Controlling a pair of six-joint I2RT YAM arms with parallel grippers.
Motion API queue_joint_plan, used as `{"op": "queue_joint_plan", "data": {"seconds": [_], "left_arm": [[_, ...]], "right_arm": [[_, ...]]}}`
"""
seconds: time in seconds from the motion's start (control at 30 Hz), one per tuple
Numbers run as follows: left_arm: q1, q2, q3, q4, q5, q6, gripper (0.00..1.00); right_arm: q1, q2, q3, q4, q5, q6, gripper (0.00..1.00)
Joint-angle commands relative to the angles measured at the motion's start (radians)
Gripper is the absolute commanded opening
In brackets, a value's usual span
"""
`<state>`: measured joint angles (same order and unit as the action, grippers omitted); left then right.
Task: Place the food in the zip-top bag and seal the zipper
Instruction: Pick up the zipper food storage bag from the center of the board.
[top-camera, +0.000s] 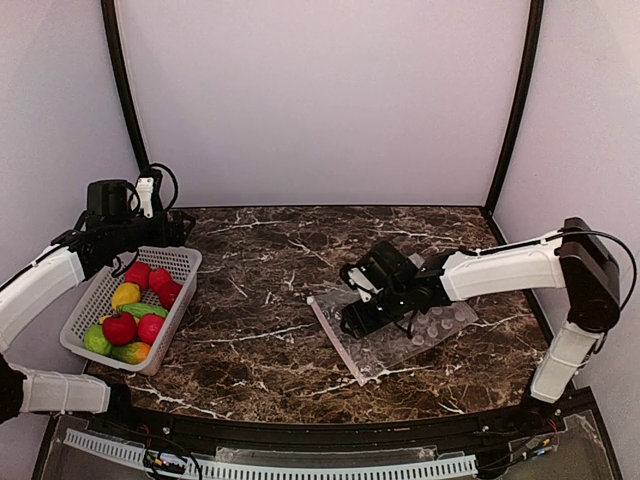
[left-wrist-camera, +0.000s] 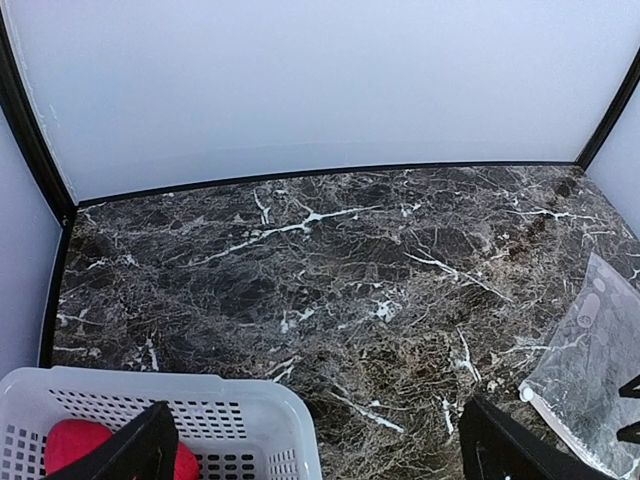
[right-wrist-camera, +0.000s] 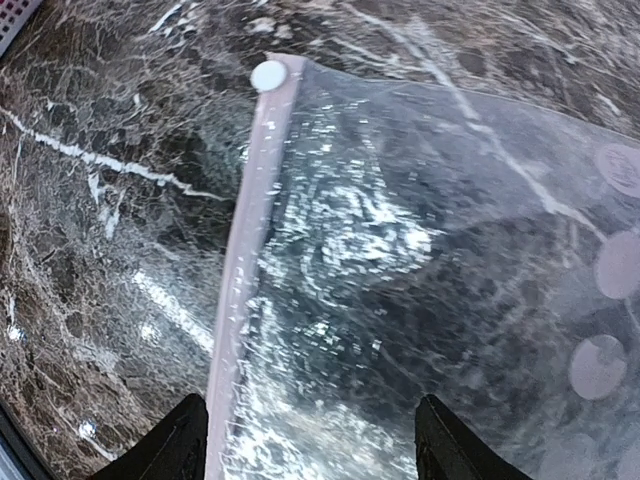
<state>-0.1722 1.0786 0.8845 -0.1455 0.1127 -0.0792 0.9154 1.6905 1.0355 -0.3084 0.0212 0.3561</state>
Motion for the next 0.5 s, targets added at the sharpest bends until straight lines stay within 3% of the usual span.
{"op": "queue_joint_plan", "data": {"seconds": [0.0, 0.17, 0.47], "left_arm": [[-0.002, -0.029, 0.008, -0.029, -0.025, 0.024, 0.99], [-0.001, -0.030, 0.003, -0.029, -0.027, 0.023, 1.00], [-0.001, -0.022, 0.000, -0.025, -0.021, 0.013, 1.00]], "right_arm": [[0.060, 0.089, 0.073, -0.001, 0.019, 0.016, 0.70], [0.103, 0.170, 0.132, -0.018, 0.062, 0.016, 0.76], [0.117, 0.250, 0.178, -0.090, 0.200, 0.051, 0.70]]}}
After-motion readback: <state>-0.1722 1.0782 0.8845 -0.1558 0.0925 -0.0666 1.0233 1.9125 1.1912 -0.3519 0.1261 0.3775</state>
